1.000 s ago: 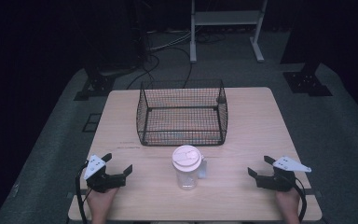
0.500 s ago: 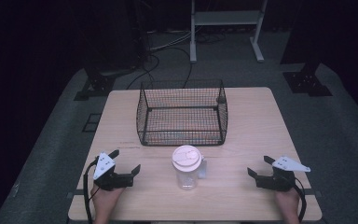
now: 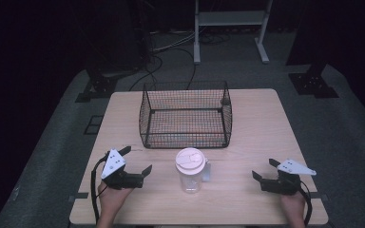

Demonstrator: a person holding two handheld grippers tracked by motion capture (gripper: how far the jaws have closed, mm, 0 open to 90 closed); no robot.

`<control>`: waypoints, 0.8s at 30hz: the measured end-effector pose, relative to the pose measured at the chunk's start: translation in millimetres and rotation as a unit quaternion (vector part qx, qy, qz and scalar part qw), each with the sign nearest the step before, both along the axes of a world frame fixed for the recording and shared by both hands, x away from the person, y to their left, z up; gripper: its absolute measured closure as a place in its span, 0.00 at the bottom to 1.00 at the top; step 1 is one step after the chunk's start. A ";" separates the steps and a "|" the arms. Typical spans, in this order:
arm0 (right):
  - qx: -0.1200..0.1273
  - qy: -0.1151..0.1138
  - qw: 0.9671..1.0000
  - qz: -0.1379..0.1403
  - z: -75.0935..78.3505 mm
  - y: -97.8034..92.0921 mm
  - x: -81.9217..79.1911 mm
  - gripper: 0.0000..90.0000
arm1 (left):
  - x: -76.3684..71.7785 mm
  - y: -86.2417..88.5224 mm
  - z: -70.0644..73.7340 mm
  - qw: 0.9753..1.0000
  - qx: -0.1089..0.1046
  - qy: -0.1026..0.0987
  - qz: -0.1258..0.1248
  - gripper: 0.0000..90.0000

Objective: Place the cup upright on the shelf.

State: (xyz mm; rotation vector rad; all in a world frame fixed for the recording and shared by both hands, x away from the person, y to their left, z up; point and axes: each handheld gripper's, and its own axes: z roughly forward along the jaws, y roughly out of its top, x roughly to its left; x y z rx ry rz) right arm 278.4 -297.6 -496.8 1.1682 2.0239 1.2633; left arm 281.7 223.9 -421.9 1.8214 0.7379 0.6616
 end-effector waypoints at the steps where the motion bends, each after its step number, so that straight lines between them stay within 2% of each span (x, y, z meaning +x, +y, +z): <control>1: 0.000 0.000 1.000 -0.001 0.0 -0.2 0.2 0.14 | 0.0 0.0 0.0 1.000 0.000 0.000 0.000 0.00; 4: 0.001 0.000 1.000 -0.001 -0.1 -0.4 0.4 0.14 | 0.8 -2.3 4.9 1.000 0.004 0.003 -0.010 0.00; 6: 0.000 0.001 1.000 -0.001 0.0 -0.2 0.3 0.14 | 0.9 -2.9 7.6 1.000 -0.005 0.012 -0.022 0.00; 8: 0.000 0.001 1.000 -0.002 -0.2 0.1 0.3 0.14 | 0.5 -3.9 10.9 0.999 -0.003 0.017 -0.030 0.00; 15: -0.001 0.002 1.000 -0.003 -0.2 0.3 0.4 0.14 | -2.4 -8.2 24.7 0.998 -0.002 0.021 -0.063 0.00; 17: -0.001 0.002 1.000 -0.003 -0.2 0.2 0.4 0.14 | -3.2 -10.9 30.1 0.996 0.002 0.026 -0.081 0.00; 18: -0.001 0.002 1.000 -0.003 -0.2 0.2 0.5 0.14 | -3.2 -11.7 34.9 0.994 -0.010 0.034 -0.108 0.00; 19: -0.001 0.002 1.000 -0.003 -0.2 0.2 0.5 0.14 | -3.2 -11.7 34.9 0.994 -0.010 0.034 -0.108 0.00; 21: 0.000 0.002 1.000 -0.002 -0.2 0.2 0.5 0.14 | -3.5 -12.6 40.9 0.991 -0.018 0.042 -0.128 0.00; 24: 0.000 0.002 1.000 -0.003 -0.2 0.1 0.5 0.14 | -3.5 -16.1 45.8 0.988 -0.011 0.051 -0.144 0.00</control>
